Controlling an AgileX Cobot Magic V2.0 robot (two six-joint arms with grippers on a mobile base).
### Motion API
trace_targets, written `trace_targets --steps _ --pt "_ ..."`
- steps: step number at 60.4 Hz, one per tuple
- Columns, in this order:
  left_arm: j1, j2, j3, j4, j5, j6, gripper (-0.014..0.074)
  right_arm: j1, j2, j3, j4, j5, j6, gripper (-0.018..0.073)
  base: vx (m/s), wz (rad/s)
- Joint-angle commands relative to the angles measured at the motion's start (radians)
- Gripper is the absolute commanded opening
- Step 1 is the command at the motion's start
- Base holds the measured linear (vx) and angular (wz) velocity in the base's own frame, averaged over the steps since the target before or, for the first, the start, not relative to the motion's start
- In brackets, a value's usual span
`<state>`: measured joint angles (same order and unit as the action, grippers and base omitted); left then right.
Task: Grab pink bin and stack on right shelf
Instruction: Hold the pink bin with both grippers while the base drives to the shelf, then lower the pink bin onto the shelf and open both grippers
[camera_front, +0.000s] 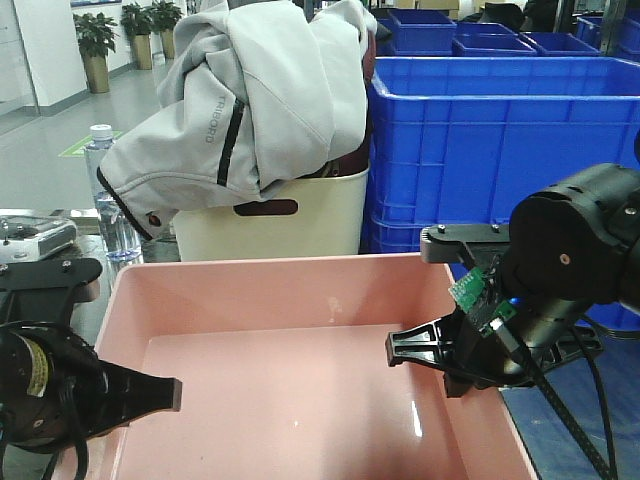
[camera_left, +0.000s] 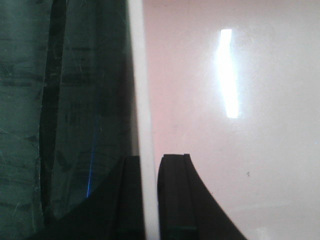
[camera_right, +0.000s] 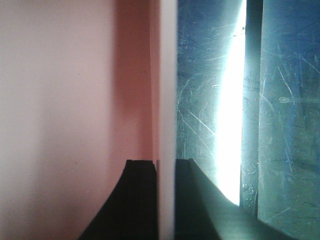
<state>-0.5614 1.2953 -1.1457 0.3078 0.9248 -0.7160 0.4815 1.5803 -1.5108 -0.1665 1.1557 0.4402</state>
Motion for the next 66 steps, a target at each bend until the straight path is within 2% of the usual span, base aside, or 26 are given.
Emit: trace_targets --steps 1,19,29,44,54,60,66 --pt "-0.007 -0.037 -0.031 0.035 -0.054 0.006 0.0104 -0.004 -0.042 -0.027 -0.061 -0.036 -0.005 -0.0009 0.0 0.0" --pt "-0.007 -0.036 -0.031 0.038 -0.071 0.006 0.0104 -0.004 -0.042 -0.027 -0.083 -0.037 -0.009 -0.0009 0.0 0.0" --pt "-0.006 -0.014 -0.031 0.05 -0.074 0.025 0.0104 -0.004 -0.015 -0.027 -0.059 0.011 -0.001 -0.0009 0.0 0.0" --pt "-0.006 0.074 -0.032 0.164 -0.07 0.035 0.0141 -0.004 0.081 -0.027 -0.048 0.021 0.014 0.0006 0.0 0.0" --pt "-0.006 0.129 -0.066 0.177 -0.069 0.097 0.032 -0.004 0.109 -0.027 0.001 0.033 0.002 0.009 0.0 0.0" --pt "-0.006 0.153 -0.077 0.137 -0.064 0.136 0.0459 -0.004 0.11 -0.027 0.007 0.038 -0.002 0.0181 0.0 0.0" --pt "-0.006 0.157 -0.079 0.104 -0.058 0.157 0.0575 -0.004 0.106 -0.027 0.007 0.044 -0.009 0.0312 0.0 0.0"
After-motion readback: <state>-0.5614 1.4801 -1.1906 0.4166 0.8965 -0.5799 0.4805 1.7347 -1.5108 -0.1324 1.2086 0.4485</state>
